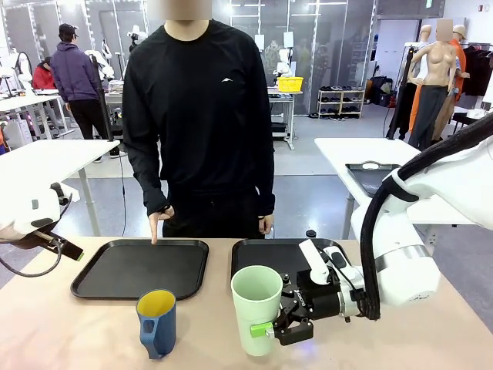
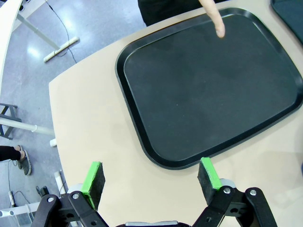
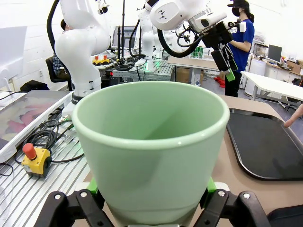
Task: Sort and store the cups by type.
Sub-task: Place the picked Reusable plastic cup into the Flat Tray indicated by the person.
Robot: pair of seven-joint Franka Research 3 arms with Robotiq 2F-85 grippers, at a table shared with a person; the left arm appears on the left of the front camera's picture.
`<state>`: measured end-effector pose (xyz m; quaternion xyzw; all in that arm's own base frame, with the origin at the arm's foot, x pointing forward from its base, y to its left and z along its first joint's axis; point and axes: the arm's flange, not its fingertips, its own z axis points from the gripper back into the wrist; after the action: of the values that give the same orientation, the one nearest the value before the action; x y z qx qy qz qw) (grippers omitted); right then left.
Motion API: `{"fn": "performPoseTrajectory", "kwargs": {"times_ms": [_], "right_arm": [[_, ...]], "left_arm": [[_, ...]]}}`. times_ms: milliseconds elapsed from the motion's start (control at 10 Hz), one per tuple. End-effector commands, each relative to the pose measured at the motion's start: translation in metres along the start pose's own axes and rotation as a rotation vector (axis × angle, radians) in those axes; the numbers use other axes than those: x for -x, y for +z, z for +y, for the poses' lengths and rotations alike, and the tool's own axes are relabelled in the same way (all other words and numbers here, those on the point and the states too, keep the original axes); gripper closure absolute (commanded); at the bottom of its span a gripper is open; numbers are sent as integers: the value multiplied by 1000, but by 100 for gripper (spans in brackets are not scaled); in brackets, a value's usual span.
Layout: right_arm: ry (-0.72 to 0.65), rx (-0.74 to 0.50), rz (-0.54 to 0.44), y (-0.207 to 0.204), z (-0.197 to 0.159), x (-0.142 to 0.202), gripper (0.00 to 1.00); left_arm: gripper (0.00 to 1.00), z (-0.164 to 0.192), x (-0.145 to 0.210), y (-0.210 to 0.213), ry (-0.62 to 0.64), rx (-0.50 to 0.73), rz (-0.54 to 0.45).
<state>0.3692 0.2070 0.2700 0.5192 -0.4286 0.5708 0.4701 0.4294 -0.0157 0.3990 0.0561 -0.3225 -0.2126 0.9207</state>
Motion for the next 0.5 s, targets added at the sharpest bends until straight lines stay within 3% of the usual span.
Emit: {"fn": "performPoseTrajectory", "kwargs": {"times_ms": [0, 100, 400], "right_arm": [[4, -5, -9, -1, -1, -1, 57], [0, 0, 0, 0, 0, 0, 13], [19, -15, -1, -9, -22, -12, 13]], "left_arm": [[0, 1, 0, 0, -5, -4, -2], [0, 1, 0, 0, -5, -4, -2], [0, 1, 0, 0, -5, -4, -2]]}}
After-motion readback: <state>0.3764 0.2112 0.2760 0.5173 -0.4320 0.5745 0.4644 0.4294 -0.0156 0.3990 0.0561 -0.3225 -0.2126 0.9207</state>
